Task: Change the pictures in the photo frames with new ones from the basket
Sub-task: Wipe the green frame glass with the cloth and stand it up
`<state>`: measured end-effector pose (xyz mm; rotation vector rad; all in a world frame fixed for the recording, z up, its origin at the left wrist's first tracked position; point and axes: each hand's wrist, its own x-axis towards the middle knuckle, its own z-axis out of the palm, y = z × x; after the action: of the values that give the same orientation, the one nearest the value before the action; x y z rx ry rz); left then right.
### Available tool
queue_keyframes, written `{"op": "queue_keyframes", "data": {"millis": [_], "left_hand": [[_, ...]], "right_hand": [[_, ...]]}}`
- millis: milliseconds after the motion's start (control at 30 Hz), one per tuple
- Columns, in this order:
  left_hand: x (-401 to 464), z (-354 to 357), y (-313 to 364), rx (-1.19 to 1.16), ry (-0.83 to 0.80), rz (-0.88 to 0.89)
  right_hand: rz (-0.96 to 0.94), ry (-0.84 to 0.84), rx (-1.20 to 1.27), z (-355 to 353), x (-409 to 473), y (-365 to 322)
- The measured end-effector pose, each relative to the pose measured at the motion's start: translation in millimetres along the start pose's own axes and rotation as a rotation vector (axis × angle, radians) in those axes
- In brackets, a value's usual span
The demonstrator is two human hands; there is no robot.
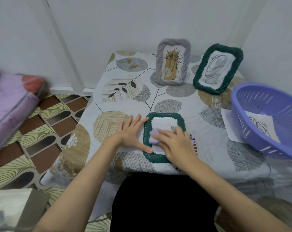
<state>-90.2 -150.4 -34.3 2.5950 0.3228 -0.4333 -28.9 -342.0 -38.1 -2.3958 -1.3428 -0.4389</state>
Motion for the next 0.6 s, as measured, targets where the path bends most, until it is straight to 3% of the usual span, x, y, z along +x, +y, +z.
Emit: {"op": "queue_keyframes", "data": {"millis": [67,133,233,333,600], "left_hand": [[0,0,-1,0.000,0.004,0.002],[0,1,-2,-0.008,0.002,0.006],[0,1,-2,0.002,-0.005,0.006],[0,1,-2,0.013,-0.007,0.003],[0,1,-1,0.027,0.014,0.001]], "right_hand": [[-0.121,0.018,-0.046,-6,-20,14],[-0.118,0.008,-0.114,-13,-22,33],[0.047,-0.061,-0.181,-10,6,42],[0.187,-0.119,-0.044,6,41,32],[-0.035,-0.042,0.077,10,16,8]]}}
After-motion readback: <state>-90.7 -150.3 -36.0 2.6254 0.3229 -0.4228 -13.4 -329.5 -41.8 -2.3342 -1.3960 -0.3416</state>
